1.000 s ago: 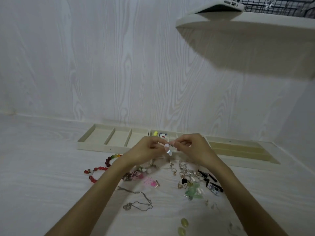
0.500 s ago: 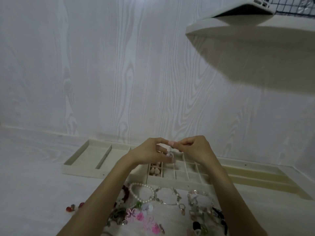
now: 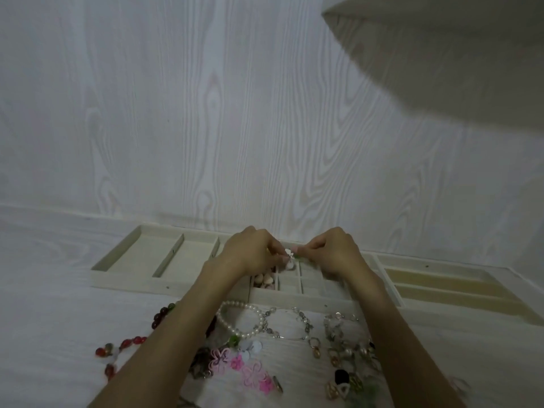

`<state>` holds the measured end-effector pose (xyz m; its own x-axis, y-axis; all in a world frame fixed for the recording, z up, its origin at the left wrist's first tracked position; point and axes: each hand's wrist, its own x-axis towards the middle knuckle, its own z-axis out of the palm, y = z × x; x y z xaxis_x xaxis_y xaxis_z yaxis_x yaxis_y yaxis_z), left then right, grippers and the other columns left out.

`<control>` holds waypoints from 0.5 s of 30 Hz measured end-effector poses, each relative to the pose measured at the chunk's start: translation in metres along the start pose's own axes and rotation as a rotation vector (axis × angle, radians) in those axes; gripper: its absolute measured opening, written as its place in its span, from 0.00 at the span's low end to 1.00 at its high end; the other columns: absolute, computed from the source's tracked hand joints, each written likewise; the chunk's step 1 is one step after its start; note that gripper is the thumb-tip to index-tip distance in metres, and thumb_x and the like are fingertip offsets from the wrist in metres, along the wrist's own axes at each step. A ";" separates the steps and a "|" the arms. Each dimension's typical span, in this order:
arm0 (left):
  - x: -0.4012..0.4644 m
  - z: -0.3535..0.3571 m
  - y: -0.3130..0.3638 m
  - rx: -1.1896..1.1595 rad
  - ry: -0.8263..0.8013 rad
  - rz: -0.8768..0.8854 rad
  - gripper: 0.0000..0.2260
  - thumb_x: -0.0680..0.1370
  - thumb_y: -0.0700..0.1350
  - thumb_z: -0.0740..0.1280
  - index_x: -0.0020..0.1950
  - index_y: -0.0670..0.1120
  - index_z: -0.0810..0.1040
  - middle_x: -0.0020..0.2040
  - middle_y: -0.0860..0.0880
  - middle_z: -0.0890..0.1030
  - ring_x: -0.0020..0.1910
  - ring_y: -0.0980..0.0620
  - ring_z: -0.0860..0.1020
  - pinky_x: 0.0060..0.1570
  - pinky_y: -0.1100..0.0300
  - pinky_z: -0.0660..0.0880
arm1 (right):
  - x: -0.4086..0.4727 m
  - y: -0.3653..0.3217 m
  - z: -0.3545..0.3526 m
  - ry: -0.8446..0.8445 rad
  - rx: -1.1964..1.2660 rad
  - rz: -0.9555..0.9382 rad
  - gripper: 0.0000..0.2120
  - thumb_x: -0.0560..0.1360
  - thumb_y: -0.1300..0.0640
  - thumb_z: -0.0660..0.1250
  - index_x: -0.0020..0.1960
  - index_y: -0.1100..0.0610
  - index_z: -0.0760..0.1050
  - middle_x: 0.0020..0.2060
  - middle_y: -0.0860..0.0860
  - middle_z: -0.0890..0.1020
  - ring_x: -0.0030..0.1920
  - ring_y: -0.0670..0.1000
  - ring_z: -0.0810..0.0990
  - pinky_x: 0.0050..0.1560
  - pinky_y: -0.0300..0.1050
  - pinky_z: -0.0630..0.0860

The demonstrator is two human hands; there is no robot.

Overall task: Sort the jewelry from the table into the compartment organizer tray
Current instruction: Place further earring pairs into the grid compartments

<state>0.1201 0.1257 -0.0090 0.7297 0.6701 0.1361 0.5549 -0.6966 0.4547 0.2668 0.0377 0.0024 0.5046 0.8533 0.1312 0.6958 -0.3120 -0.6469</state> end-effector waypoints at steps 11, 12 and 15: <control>-0.001 -0.005 0.006 0.150 -0.052 -0.001 0.12 0.79 0.52 0.62 0.60 0.57 0.79 0.55 0.51 0.80 0.61 0.50 0.68 0.50 0.58 0.65 | -0.006 0.001 0.014 -0.047 -0.149 -0.070 0.11 0.67 0.44 0.74 0.42 0.50 0.85 0.40 0.46 0.85 0.37 0.44 0.79 0.36 0.39 0.73; -0.001 -0.007 0.007 0.163 -0.031 0.000 0.12 0.80 0.49 0.60 0.61 0.56 0.79 0.57 0.51 0.80 0.62 0.50 0.68 0.51 0.58 0.65 | -0.006 0.001 0.016 -0.043 -0.172 -0.074 0.11 0.67 0.43 0.74 0.42 0.50 0.85 0.40 0.46 0.84 0.37 0.44 0.79 0.36 0.39 0.73; -0.003 -0.013 0.009 0.188 -0.035 -0.002 0.14 0.80 0.45 0.59 0.62 0.56 0.78 0.60 0.52 0.79 0.63 0.50 0.68 0.54 0.58 0.65 | -0.007 -0.002 0.019 0.000 -0.225 -0.087 0.12 0.66 0.42 0.74 0.41 0.49 0.85 0.40 0.46 0.84 0.38 0.44 0.79 0.34 0.38 0.72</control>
<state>0.1174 0.1210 0.0062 0.7404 0.6642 0.1032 0.6186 -0.7334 0.2818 0.2524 0.0402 -0.0112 0.4383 0.8808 0.1793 0.8330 -0.3230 -0.4492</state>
